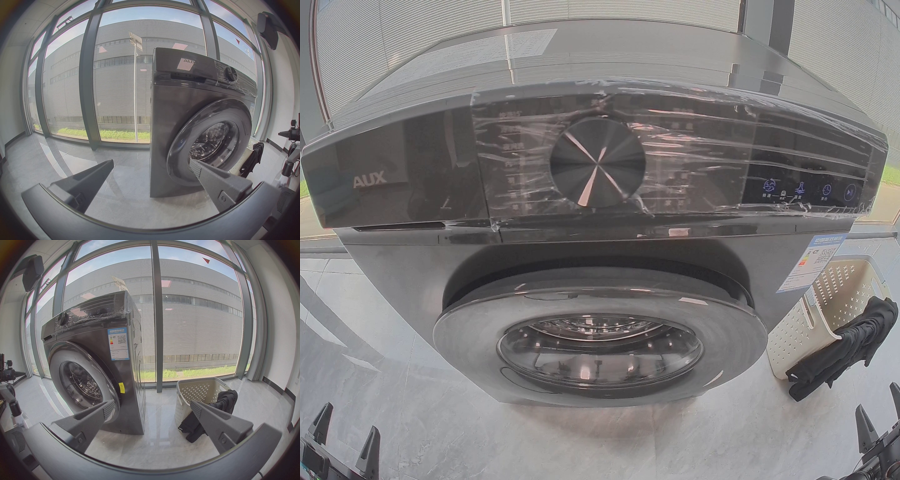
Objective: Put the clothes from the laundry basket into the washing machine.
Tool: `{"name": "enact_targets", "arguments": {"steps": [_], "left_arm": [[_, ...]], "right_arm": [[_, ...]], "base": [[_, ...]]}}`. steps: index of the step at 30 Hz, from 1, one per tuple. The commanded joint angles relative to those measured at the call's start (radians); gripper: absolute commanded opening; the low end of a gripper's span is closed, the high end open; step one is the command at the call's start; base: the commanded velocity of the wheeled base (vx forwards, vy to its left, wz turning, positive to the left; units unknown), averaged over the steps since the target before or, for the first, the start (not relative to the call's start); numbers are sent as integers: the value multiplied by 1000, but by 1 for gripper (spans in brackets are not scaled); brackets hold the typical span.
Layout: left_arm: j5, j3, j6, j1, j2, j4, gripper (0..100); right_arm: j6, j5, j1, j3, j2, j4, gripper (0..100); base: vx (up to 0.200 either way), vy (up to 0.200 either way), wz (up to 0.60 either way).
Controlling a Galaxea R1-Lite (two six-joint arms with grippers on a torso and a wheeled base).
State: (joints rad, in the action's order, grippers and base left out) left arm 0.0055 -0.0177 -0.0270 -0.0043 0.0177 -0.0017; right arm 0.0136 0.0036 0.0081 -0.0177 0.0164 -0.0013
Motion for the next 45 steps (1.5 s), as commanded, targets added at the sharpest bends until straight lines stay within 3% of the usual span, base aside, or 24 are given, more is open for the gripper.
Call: {"name": "enact_targets", "arguments": {"steps": [1,4,6,7,9,12,15,18,20,23,31,39,45], "left_arm": [[1,15,-1,0,-18,0,100],[1,15,-1,0,-18,-1,100],[1,15,1,0,-18,0,100],[1,15,1,0,-18,0,100],[1,15,1,0,-18,0,100],[1,15,1,0,-18,0,100],[1,15,1,0,-18,0,100],[1,15,1,0,-18,0,100],[1,15,2,0,-18,0,100],[1,15,1,0,-18,0,100],[1,15,2,0,-18,0,100],[-1,15,4,0,-18,0,100],[-1,15,4,0,-18,0,100]], "right_arm": [[0,-4,-2,18,-16,-3,100],[-3,9,0,-15,-16,-40,100],[16,18,6,-182,-13,-51,100],[16,19,6,-189,-12,-48,100],[14,88,15,-268,37,44,100],[9,191,23,-269,91,109,100],[-29,291,23,-254,185,96,100],[-130,391,20,-252,286,58,100],[-159,432,23,-254,366,32,100],[-164,484,41,-254,464,-25,100],[-155,496,116,-260,717,-183,100],[-142,498,132,-278,929,-302,100],[-139,489,222,-288,1077,-387,100]], "base": [[0,0,0],[0,0,0],[0,0,0],[0,0,0],[0,0,0],[0,0,0],[0,0,0],[0,0,0],[0,0,0],[0,0,0],[0,0,0],[0,0,0],[0,0,0]]}}
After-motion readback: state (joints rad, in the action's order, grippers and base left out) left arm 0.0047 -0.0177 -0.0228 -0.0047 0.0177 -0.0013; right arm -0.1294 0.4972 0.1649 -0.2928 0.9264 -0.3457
